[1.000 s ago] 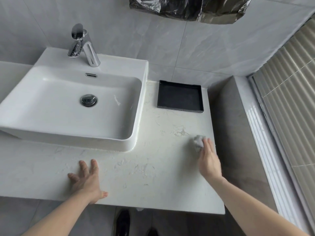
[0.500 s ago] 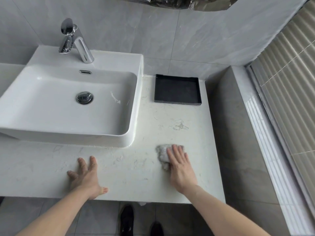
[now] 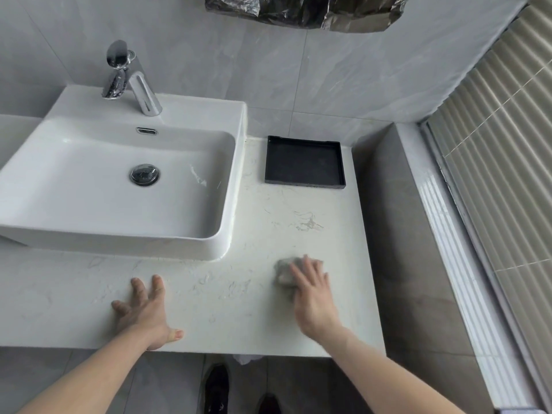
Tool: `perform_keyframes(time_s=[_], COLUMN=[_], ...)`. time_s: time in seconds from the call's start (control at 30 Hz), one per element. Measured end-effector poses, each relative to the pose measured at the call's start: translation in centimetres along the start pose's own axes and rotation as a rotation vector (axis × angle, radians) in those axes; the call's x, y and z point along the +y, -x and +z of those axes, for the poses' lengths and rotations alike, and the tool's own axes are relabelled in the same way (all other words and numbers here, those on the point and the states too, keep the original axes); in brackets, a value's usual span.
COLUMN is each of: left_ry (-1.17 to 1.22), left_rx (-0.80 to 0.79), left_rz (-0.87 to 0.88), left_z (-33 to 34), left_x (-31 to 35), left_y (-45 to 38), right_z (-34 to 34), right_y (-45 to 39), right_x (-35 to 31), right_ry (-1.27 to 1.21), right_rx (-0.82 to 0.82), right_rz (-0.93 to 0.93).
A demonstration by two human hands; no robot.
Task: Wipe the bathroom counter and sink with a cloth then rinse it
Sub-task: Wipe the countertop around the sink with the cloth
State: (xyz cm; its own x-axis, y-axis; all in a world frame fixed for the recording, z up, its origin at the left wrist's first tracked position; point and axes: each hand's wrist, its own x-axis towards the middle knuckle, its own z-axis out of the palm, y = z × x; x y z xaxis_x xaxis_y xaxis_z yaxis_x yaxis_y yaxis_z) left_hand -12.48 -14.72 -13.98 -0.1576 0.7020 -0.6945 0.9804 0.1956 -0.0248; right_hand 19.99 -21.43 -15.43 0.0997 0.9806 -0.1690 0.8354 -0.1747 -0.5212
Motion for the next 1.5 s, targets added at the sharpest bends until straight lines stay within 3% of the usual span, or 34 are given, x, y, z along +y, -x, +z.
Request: perform_keyframes(time_s=[0.1,0.27,0.47,0.6,0.73,0.9,1.07,1.33,1.5], left_ry=[-0.007,-0.002,-0.006,-0.03,-0.024,-0.006,-0.015,-0.02,-0.031], left_rx=[-0.002,-0.001,0.001,0.002,0.0,-0.002,-0.003,-0.001,-0.008], left_rz=[-0.001,0.005,0.002,-0.009,-0.011,-0.005,-0.001,-0.002,-0.003], left_z=[0.3,0.3,0.2,0.1,0.0,0.1,0.2,0.0,-0.2], left_x=[-0.1,-0.4,-0.3,-0.1,0.0,-0.1,-0.2,-0.2,0.1], left_y=[-0.2,-0.4,-0.2,-0.2,-0.1,-0.1,-0.2,0.0,0.2], right_z=[3.7,3.8,-1.5,-1.8,2.6,5.9,4.0,-0.3,1.7], right_y=[0.3,1.0,3.2,4.4,5.7,7.6,7.3,8.1,8.6], right_x=[-2.2,1.4,11.5,11.6,6.6,-1.5,0.3,11.3,7.9], right_ry=[0.144,0.192,0.122,0.123,0.177,0.191,0.253,0.246,0.246], right_rx=[-0.131,-0.054,0.133,0.17,0.093,-0.111,-0.17,-0.027,0.058], right_rz=[0.003,-0.01,0.209,0.324,0.239,-0.08,-0.16,0.173,0.398])
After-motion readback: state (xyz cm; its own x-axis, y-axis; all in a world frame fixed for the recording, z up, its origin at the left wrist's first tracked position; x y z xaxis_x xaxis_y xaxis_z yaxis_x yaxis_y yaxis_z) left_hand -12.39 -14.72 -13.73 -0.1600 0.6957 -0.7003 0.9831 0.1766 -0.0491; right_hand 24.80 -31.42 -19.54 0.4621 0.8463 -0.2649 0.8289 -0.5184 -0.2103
